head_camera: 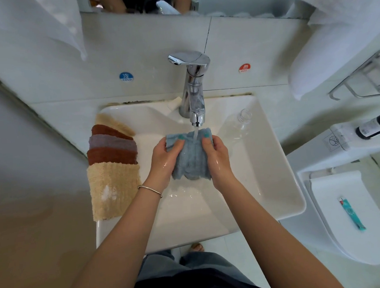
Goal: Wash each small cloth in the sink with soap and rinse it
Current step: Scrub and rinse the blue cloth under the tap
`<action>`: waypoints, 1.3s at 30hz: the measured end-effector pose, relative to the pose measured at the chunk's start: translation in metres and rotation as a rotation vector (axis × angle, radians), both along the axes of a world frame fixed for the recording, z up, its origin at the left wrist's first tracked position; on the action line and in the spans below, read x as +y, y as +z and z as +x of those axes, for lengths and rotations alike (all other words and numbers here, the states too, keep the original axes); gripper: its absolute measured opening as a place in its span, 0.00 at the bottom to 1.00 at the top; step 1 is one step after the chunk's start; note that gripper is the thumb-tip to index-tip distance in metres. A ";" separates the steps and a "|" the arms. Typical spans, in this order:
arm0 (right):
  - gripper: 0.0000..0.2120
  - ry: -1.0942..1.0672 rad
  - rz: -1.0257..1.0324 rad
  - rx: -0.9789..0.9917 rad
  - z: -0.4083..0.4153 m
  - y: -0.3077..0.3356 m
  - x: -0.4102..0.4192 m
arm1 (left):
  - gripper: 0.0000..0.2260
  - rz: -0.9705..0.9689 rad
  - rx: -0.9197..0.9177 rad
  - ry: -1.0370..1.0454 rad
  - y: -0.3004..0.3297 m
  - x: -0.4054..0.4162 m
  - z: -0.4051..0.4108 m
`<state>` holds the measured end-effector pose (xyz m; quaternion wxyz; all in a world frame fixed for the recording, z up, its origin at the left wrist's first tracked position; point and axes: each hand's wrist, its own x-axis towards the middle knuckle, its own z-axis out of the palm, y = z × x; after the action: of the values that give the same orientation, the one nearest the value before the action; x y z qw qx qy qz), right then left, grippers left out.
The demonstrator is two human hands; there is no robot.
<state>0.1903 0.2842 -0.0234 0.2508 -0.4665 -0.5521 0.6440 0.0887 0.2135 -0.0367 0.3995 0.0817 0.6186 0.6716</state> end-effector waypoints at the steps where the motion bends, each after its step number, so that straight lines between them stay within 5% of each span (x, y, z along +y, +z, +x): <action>1: 0.10 0.043 -0.010 -0.001 -0.001 0.001 -0.002 | 0.03 -0.008 0.061 0.036 0.000 0.002 0.003; 10: 0.14 0.092 0.166 -0.015 -0.017 -0.010 -0.024 | 0.01 -0.068 0.374 0.076 -0.006 0.008 0.029; 15: 0.08 0.036 0.170 -0.076 -0.026 -0.010 -0.022 | 0.10 -0.071 0.281 0.258 0.000 0.023 0.031; 20: 0.17 -0.071 0.278 -0.198 -0.034 -0.006 -0.004 | 0.18 -0.092 0.302 0.203 0.000 0.046 0.025; 24: 0.20 -0.128 0.213 -0.112 -0.028 -0.007 0.004 | 0.21 -0.104 0.446 0.147 0.000 0.053 0.026; 30: 0.21 0.069 0.278 -0.243 -0.026 -0.006 -0.006 | 0.19 -0.126 0.242 0.201 0.003 0.034 0.027; 35: 0.08 0.050 0.152 0.077 -0.020 0.006 -0.014 | 0.10 0.021 -0.027 0.238 0.005 0.010 0.020; 39: 0.05 -0.053 0.124 0.094 0.007 0.002 -0.012 | 0.11 -0.058 0.093 0.069 0.008 0.011 0.029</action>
<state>0.1978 0.2722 -0.0211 0.3216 -0.4337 -0.5661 0.6228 0.1173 0.2240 -0.0291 0.3489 0.0798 0.6583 0.6622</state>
